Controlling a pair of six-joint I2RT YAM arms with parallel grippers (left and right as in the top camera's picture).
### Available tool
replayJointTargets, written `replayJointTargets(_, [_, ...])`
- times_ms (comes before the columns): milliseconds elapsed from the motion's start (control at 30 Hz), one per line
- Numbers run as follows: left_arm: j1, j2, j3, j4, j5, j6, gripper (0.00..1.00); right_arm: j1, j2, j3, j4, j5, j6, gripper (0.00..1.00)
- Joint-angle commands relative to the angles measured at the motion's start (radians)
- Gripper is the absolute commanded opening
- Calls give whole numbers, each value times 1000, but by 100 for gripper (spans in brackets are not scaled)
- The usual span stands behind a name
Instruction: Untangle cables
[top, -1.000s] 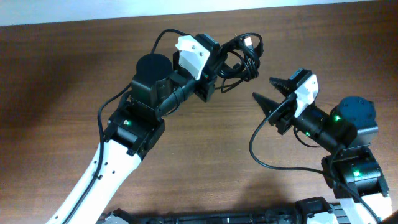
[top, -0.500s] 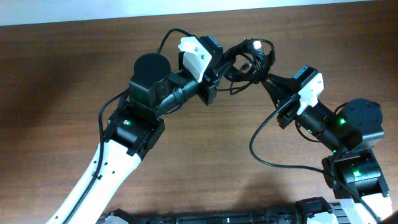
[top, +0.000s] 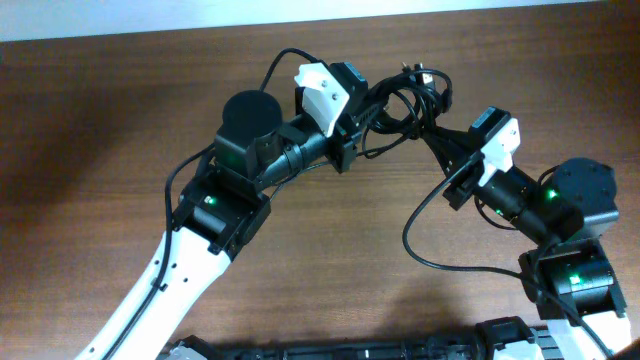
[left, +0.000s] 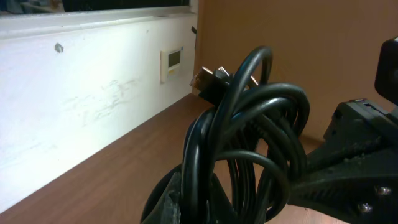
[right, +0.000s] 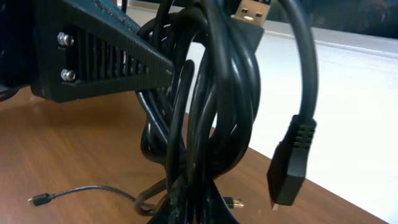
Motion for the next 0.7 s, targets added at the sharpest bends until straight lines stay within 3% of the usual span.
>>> replayJointTargets(0, [-43,-30,5,37,88,-21,0,8,-2,16,-6,-111,11,4])
replayJointTargets(233, [-43,-30,5,143,-105,-44,0,8,4,16,-51,-301,11,4])
replayJointTargets(433, [-43,-29,5,180,-108,-44,0,8,4,16,-93,-385,11,4])
replayJointTargets(600, [-43,-26,5,228,-309,-45,0,8,3,16,-93,-468,11,4])
replayJointTargets(667, [-43,-26,5,236,-423,-108,0,8,3,16,-93,-471,11,4])
